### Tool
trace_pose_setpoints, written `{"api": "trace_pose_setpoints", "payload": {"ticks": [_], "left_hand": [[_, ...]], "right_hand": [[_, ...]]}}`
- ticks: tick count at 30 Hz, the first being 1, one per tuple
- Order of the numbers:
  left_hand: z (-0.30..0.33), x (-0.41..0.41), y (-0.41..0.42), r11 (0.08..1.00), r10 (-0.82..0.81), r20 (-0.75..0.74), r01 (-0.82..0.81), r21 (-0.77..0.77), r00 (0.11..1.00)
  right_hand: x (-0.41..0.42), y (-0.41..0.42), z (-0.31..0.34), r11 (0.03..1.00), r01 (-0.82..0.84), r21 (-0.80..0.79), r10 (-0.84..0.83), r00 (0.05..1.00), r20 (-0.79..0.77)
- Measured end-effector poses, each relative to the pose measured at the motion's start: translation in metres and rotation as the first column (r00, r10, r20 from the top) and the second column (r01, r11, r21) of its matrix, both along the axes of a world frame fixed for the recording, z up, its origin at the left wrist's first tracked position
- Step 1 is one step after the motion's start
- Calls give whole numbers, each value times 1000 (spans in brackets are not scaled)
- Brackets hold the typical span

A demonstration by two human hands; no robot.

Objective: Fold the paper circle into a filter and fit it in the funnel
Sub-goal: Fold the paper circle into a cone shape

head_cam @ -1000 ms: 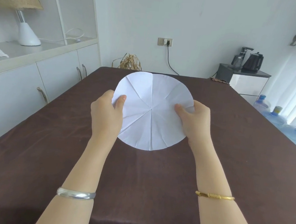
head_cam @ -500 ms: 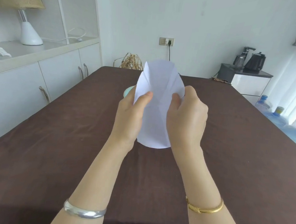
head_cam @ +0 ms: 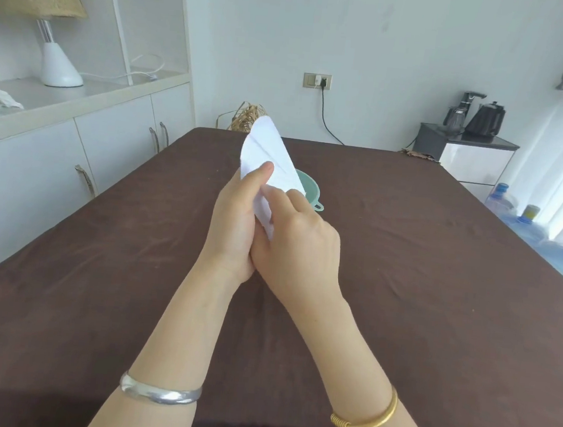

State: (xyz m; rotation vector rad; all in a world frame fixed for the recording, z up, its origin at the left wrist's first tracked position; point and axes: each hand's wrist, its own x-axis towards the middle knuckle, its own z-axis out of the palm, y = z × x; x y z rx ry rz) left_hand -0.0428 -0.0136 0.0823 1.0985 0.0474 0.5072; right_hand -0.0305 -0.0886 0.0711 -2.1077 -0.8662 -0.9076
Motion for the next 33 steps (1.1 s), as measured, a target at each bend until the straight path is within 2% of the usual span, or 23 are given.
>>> {"api": "trace_pose_setpoints", "payload": {"ticks": [2, 4, 6, 7, 9, 10, 12, 14, 17, 20, 24, 27, 33], "left_hand": [[-2, 0, 6, 999, 43, -22, -43, 6, 999], [-3, -1, 14, 999, 29, -54, -31, -35, 998], [-4, -3, 20, 999, -41, -67, 40, -25, 997], [-5, -4, 23, 998, -69, -68, 69, -4, 995], [-7, -6, 25, 992, -121, -64, 123, 33, 991], [-8, -7, 25, 985, -162, -67, 165, 53, 985], [-11, -8, 25, 963, -242, -99, 252, 98, 965], [-12, -7, 24, 939, -287, -151, 309, 150, 946], [-9, -6, 24, 926, -225, -217, 278, 255, 950], [-2, -4, 25, 892, -19, -213, 112, 437, 977], [1, 1, 18, 804, 211, -94, -118, 583, 973], [0, 5, 16, 773, 293, -32, -217, 596, 956], [-6, 5, 20, 763, 274, -46, -188, 619, 961]], "right_hand": [[3, -5, 0, 987, -133, -85, 123, 986, -115], [12, -12, 1, 951, -294, -92, 271, 941, -202], [19, -18, 2, 921, -381, 81, 389, 889, -243], [25, -20, 2, 908, -343, 240, 398, 886, -238], [37, -22, 2, 852, -150, 502, 339, 888, -310], [44, -22, 2, 831, -72, 551, 330, 862, -386], [53, -23, 3, 816, -55, 576, 405, 765, -500], [58, -22, 2, 795, -118, 595, 476, 730, -491], [58, -19, -2, 809, -140, 570, 419, 818, -395], [58, -16, -6, 828, -77, 555, 309, 889, -338], [51, -9, -9, 843, -85, 531, 252, 935, -251], [48, -7, -9, 821, -110, 560, 293, 923, -250], [62, -16, 4, 808, -123, 577, 354, 884, -307]]}}
